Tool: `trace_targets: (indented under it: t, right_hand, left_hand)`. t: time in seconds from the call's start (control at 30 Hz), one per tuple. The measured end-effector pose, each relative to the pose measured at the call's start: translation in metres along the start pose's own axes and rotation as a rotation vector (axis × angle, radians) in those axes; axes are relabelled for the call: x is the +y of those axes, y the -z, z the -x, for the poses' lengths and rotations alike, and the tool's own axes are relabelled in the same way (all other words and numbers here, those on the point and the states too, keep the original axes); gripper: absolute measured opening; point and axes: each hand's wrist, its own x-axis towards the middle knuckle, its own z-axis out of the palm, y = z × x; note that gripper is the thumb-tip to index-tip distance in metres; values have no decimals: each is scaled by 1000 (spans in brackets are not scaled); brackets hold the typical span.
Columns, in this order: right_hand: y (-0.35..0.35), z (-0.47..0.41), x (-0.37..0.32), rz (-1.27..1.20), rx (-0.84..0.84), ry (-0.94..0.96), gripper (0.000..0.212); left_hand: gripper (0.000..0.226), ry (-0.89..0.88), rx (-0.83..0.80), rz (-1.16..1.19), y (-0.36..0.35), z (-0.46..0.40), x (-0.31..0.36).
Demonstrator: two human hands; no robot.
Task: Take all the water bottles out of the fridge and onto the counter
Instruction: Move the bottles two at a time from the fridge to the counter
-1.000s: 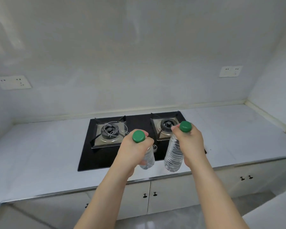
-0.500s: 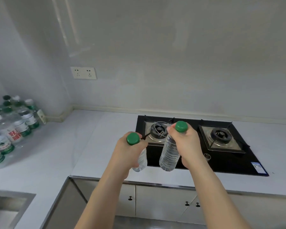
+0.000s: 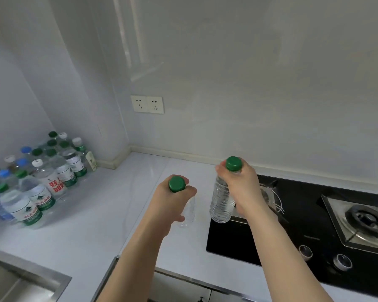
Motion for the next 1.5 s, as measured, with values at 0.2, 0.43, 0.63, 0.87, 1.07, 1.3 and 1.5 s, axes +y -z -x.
trace_targets:
  t: [0.2,0.43,0.63,0.87,1.07,1.3,1.5]
  right_hand:
    - [-34,-57,6,3,-65,15,12]
    - [-96,-98,27,32,-184,-42,12]
    - [-180,-122,45,136,-275,-79,16]
    - [-300,-151,48,222,-415,-96,22]
    - [-396,-174,60,380,-544,-53,16]
    - [-498,-199,79,409,-659,-48,20]
    - [-561,-215,86,323,-693,-39,23]
  left_hand:
    - [18,-3,62,35,11,-57,19]
    - [18,109,101,23,42,-110,2]
    - [20,149,128,-41,95,-164,-12]
    - [20,186,246,-42,185,-233,-21]
    - [33,239,452,-37,250,-281,-38]
    - [26,197,535,-76,315,-342,-59]
    - [21,164,589,-65,343,-379,-82]
